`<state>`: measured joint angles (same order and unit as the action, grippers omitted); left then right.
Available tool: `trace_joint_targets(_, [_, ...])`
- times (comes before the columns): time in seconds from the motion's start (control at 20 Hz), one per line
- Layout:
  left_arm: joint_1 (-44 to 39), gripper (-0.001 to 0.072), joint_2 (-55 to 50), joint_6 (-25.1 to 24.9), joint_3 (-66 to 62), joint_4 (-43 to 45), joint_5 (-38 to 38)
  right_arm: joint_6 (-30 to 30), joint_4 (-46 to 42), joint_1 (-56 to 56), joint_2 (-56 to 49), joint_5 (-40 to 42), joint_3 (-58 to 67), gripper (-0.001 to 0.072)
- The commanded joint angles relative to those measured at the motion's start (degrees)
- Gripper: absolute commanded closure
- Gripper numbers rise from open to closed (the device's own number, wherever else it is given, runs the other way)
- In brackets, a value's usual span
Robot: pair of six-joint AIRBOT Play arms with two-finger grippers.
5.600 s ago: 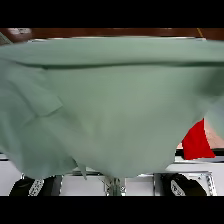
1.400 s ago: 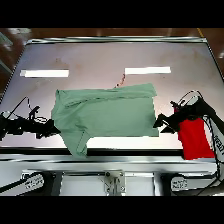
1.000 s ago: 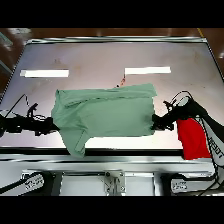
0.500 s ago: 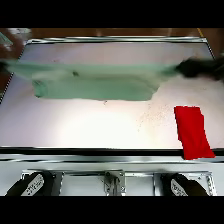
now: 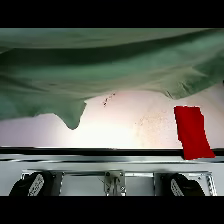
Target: Fold the shirts.
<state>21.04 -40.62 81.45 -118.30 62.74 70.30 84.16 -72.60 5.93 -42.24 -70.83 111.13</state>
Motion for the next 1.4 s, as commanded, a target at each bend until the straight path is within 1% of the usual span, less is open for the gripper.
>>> trace_joint_targets(0.0, [0.0, 0.0674, 2.51, 2.21, -1.62, 4.52, 6.47, 3.72, -4.55, -0.04, 2.82, -9.99, 1.49, 0.0654])
trace_joint_targets(0.15, [0.0, 0.0674, 2.43, 3.06, -0.61, 1.05, 7.37, 3.98, -5.2, -0.04, 2.58, -14.51, 1.49, 0.0654])
trace_joint_targets(0.25, [0.0, 0.0674, 2.12, 4.39, 1.38, -0.7, 12.44, 6.08, -7.17, -0.04, 1.6, -19.28, 1.46, 0.0654])
trace_joint_targets(0.35, [0.0, 0.0674, 2.03, 5.51, 5.44, -0.74, 18.69, 6.34, -9.03, -0.04, -0.79, -30.1, 1.46, 0.0655])
trace_joint_targets(0.4, [0.0, 0.0674, 2.01, 5.44, 8.92, -0.85, 20.37, 6.4, -8.92, -0.04, -2.47, -35.17, 0.96, 0.0654])
trace_joint_targets(0.5, [0.0, 0.0674, 1.81, 5.33, 18.01, -0.85, 20.44, 8.85, -7.02, -0.04, -4.79, -34.71, -4.22, 0.0655])
trace_joint_targets(0.6, [0.0, 0.0674, 0.96, 3.65, 28.24, -1.51, 19.87, 8.7, -6.19, -0.04, -7.52, -33.59, -13.03, 0.0655])
trace_joint_targets(0.65, [-0.02, 0.0674, -0.07, 2.32, 32.94, -1.51, 18.69, 7.87, -6.19, -0.04, -9.11, -31.56, -18.82, 0.0654])
trace_joint_targets(0.7, [-0.02, 0.0674, -1.77, 1.09, 37.57, -1.49, 16.52, 6.95, -6.25, -0.04, -10.78, -26.95, -25.0, 0.0654])
trace_joint_targets(0.75, [-0.15, 0.0674, -4.04, 0.09, 41.53, -1.51, 13.44, 6.38, -6.23, -0.04, -12.66, -20.48, -30.38, 0.0655])
trace_joint_targets(0.8, [-0.57, 0.0674, -6.78, -1.97, 44.26, -1.66, 9.9, 5.77, -5.77, -0.04, -15.23, -12.61, -34.6, 0.0655])
trace_joint_targets(0.85, [-1.42, 0.0674, -10.23, -6.69, 46.05, -2.73, 6.21, 5.22, -5.14, -0.04, -18.86, -4.33, -37.51, 0.0655])
trace_joint_targets(0.9, [-2.73, 0.0674, -14.75, -9.6, 46.71, -3.74, 2.62, 4.42, -4.31, -0.09, -22.93, 2.45, -38.69, 0.0654])
trace_joint_targets(0.95, [-4.17, 0.0674, -19.67, -10.82, 46.38, -4.59, -1.2, 4.17, -3.19, -0.09, -27.74, 8.92, -38.75, 0.0654])
trace_joint_targets(1.05, [-6.56, 0.0674, -27.98, -10.97, 45.07, -4.79, -10.51, 2.64, 1.46, -0.09, -35.69, 21.07, -38.75, 0.0654])
trace_joint_targets(1.15, [-8.28, 0.0674, -34.82, -11.02, 43.34, -4.76, -20.28, 0.7, 6.91, -0.09, -41.4, 30.62, -38.75, 0.0654])
trace_joint_targets(1.25, [-9.62, 0.0674, -38.99, -10.97, 43.1, -4.76, -28.68, 0.48, 9.86, -0.09, -44.83, 37.27, -38.75, 0.0654])
trace_joint_targets(1.35, [-10.64, 0.0673, -42.38, -10.93, 43.1, -4.76, -33.53, 0.48, 10.86, -0.09, -46.69, 41.13, -38.75, 0.0655])
